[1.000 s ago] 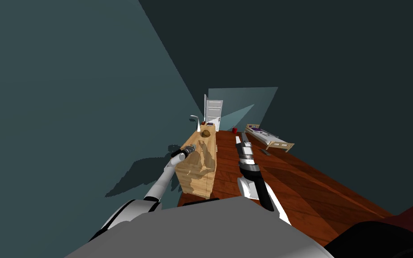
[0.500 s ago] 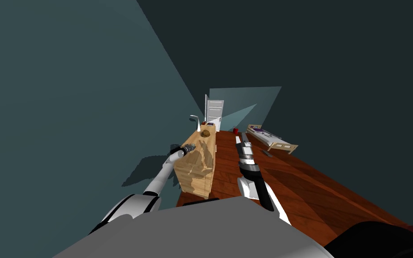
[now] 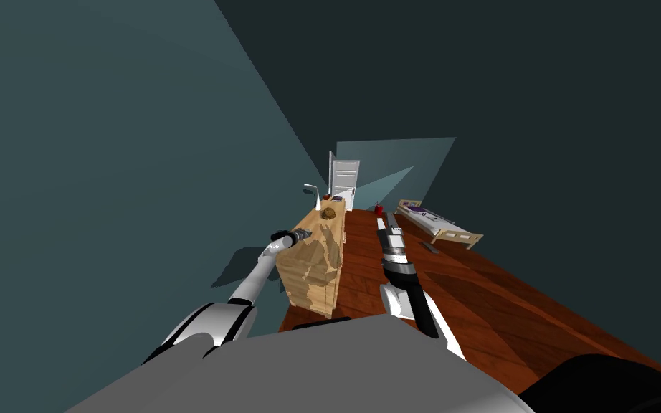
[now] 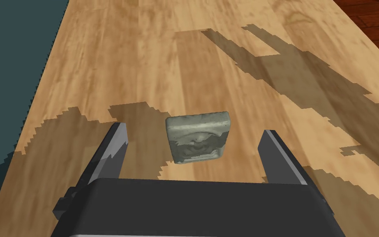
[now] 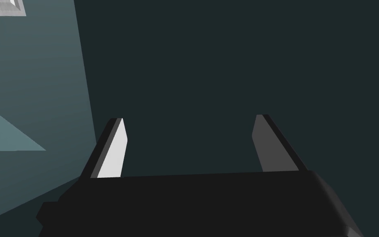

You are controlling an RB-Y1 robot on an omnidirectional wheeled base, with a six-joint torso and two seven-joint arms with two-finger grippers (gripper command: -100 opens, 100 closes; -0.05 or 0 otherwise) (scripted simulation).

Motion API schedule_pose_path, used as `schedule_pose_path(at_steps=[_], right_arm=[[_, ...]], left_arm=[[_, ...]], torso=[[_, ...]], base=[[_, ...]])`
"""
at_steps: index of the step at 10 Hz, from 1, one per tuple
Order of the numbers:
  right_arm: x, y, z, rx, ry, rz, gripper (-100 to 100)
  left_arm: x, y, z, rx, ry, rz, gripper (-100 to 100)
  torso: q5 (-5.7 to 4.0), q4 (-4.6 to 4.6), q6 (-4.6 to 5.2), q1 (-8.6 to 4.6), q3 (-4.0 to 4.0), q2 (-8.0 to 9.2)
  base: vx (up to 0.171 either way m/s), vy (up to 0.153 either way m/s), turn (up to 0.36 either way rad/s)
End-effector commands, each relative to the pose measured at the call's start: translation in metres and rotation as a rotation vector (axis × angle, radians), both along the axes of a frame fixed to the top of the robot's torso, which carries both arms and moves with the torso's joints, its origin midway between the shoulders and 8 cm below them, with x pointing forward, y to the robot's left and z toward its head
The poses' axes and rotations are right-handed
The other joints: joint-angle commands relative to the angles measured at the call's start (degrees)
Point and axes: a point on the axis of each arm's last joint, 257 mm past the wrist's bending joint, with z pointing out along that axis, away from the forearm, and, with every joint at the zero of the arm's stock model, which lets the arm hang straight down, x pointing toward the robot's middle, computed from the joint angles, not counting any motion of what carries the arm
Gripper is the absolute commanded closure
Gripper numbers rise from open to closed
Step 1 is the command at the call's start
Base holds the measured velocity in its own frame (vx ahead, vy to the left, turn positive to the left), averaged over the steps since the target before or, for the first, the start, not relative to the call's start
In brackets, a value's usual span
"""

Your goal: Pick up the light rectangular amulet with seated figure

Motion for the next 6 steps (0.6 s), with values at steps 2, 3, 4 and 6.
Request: schedule_pose_path(at_steps=[2,3,4,6], right_arm=[[0.000,0.000,0.000,0.000,0.000,0.000,0],[0.000,0.000,0.000,0.000,0.000,0.000,0],[0.000,0.000,0.000,0.000,0.000,0.000,0],[0.000,0.000,0.000,0.000,0.000,0.000,0]], left_arm=[[0.001,0.003,0.003,0.007,0.005,-0.003,-100],[0.001,0.003,0.003,0.007,0.008,-0.004,0],[0.005,0.040,-0.004,0.008,0.017,0.046,-100],[0.007,0.077,-0.010,0.010,0.024,0.098,-100]], torso=[[0.00,0.00,-0.01,-0.03,0.00,0.01],[0.01,-0.01,0.01,0.07,-0.01,-0.02],[0.04,-0.01,0.00,0.16,-0.02,-0.04],[0.05,0.03,0.02,0.22,0.07,0.13]], base=[[-0.012,-0.049,0.039],[-0.001,-0.006,-0.003],[-0.042,-0.004,-0.362],[-0.067,0.012,-0.353]])
